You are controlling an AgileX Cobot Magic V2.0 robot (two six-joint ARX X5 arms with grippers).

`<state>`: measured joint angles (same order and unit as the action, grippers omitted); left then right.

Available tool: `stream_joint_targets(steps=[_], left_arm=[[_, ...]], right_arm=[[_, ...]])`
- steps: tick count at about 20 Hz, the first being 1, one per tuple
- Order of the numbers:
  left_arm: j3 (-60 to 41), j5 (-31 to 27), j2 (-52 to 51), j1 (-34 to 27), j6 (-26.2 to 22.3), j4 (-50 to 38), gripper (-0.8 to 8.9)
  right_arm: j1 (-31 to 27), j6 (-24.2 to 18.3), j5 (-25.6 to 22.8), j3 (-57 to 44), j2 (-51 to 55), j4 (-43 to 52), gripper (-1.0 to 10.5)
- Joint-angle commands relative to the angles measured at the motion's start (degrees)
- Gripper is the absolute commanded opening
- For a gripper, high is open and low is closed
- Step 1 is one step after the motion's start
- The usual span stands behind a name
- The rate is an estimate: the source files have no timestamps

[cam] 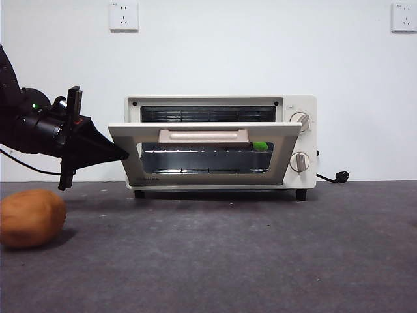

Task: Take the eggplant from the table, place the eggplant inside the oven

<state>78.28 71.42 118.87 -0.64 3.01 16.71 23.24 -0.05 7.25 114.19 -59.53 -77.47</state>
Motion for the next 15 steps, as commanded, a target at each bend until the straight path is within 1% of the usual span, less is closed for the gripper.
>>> stream_joint_targets(steps=[1, 5, 11, 15], left_arm=[[2.1, 1.0, -0.8, 0.1, 3.4, -1.8, -0.07], [5.5, 1.0, -0.8, 0.1, 4.5, -1.7, -0.07], [10.3, 0.2, -0.8, 0.3, 4.8, -1.4, -0.07], [12.2, -2.2, -0.8, 0.5, 4.8, -1.5, -0.07]], right_arm=[[0.0, -0.6, -0.2, 0.0, 0.0, -1.1, -0.1], [0.0, -0.6, -0.3, 0.0, -0.2, -1.1, -0.1], [0.0, -0.7, -0.2, 0.0, -0.7, -1.1, -0.1], [0.0, -1.2, -0.2, 0.0, -1.3, -1.1, -0.1]])
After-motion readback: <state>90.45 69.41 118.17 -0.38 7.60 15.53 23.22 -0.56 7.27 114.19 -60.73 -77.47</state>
